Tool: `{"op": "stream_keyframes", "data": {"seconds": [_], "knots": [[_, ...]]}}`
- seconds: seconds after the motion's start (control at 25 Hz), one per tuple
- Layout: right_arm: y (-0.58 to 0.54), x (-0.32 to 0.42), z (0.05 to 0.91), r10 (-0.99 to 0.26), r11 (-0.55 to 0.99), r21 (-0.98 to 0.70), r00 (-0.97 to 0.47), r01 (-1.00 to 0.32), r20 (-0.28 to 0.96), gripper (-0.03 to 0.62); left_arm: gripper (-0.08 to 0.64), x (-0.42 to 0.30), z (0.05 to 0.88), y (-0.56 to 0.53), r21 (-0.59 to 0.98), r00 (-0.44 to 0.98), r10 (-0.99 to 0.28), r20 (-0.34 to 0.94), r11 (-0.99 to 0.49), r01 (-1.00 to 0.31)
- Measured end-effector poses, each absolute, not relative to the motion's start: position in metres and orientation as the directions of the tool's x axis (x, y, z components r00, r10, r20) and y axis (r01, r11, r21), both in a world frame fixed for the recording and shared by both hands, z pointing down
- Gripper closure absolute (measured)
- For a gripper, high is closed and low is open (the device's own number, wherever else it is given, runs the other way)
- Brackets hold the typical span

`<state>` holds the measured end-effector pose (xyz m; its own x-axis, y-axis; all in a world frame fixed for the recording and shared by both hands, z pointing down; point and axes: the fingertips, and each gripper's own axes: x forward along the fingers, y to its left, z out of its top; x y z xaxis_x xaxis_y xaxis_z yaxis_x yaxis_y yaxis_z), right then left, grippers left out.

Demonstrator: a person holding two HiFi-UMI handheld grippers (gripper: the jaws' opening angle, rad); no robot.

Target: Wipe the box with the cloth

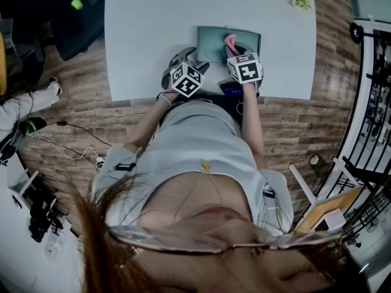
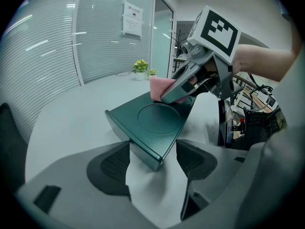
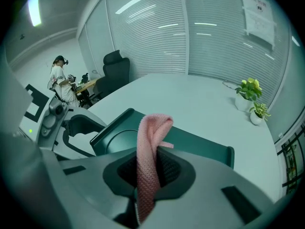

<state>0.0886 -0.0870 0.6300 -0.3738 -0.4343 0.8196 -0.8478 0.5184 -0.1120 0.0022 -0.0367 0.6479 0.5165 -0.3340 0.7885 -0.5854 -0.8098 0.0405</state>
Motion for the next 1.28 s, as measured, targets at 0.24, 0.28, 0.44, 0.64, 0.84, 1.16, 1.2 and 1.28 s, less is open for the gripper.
{"op": "stream_keyframes", "data": {"seconds": [0.24,0.28,0.44,0.64,0.84,1.16,1.2,1.28], "knots": [[-0.087,0.068,0.632,-0.403,0.549,-0.134,-0.401,-0.825,0.823,0.549,0.25,0.002,0.649,-0.037,0.041,0.516,-0.334,0.789,-0.809,-0.587],[-0.087,0.065,0.633,-0.396,0.556,-0.137,-0.407,-0.82,0.823,0.549,0.25,0.003,0.649,-0.037,0.041,0.516,-0.334,0.789,-0.809,-0.586],[-0.086,0.054,0.635,-0.383,0.573,-0.146,-0.421,-0.806,0.823,0.549,0.25,0.003,0.648,-0.036,0.042,0.517,-0.333,0.789,-0.81,-0.585],[-0.087,0.043,0.635,-0.372,0.588,-0.161,-0.441,-0.793,0.817,0.549,0.25,0.003,0.649,-0.037,0.041,0.517,-0.334,0.788,-0.81,-0.586],[-0.085,0.027,0.634,-0.349,0.616,-0.177,-0.467,-0.768,0.812,0.549,0.25,0.003,0.648,-0.036,0.042,0.516,-0.334,0.788,-0.809,-0.587],[-0.076,-0.004,0.634,-0.291,0.69,-0.194,-0.512,-0.698,0.808,0.549,0.25,0.002,0.651,-0.037,0.041,0.514,-0.334,0.79,-0.808,-0.588],[-0.075,-0.007,0.635,-0.286,0.695,-0.196,-0.517,-0.691,0.807,0.549,0.25,0.002,0.651,-0.037,0.041,0.514,-0.334,0.79,-0.808,-0.588],[-0.075,-0.009,0.634,-0.292,0.697,-0.196,-0.523,-0.689,0.801,0.549,0.25,0.002,0.65,-0.037,0.041,0.514,-0.334,0.79,-0.808,-0.588]]}}
